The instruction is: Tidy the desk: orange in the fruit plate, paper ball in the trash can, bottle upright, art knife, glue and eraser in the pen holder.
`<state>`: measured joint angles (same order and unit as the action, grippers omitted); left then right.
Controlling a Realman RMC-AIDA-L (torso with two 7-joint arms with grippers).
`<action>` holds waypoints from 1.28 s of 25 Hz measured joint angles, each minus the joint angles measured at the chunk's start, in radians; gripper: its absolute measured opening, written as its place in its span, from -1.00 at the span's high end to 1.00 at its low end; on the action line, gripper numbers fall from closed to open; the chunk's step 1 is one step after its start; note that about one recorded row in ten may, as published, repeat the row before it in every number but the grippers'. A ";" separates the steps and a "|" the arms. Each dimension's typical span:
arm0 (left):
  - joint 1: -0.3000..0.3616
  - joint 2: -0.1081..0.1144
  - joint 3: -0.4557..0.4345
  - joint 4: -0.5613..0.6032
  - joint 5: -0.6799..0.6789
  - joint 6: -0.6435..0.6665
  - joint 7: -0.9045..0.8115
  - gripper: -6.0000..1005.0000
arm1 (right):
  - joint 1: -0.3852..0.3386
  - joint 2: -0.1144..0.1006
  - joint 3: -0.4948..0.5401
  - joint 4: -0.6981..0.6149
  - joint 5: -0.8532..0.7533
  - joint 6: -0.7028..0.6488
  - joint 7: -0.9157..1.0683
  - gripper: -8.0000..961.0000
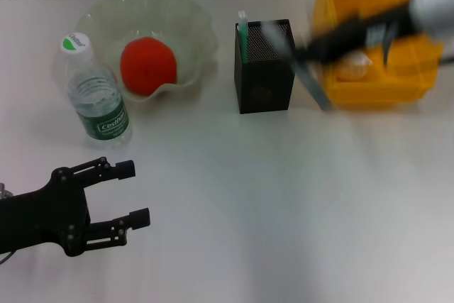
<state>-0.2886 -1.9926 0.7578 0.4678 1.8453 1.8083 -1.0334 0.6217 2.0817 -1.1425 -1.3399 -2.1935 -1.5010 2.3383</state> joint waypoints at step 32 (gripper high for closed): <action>-0.007 0.001 -0.011 0.001 -0.007 0.018 -0.010 -0.63 | -0.074 -0.006 0.156 0.971 1.019 -0.011 -1.241 0.17</action>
<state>-0.2957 -1.9917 0.7470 0.4686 1.8387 1.8261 -1.0431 0.5476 2.0761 -0.9860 -0.3686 -1.1743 -1.5124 1.0973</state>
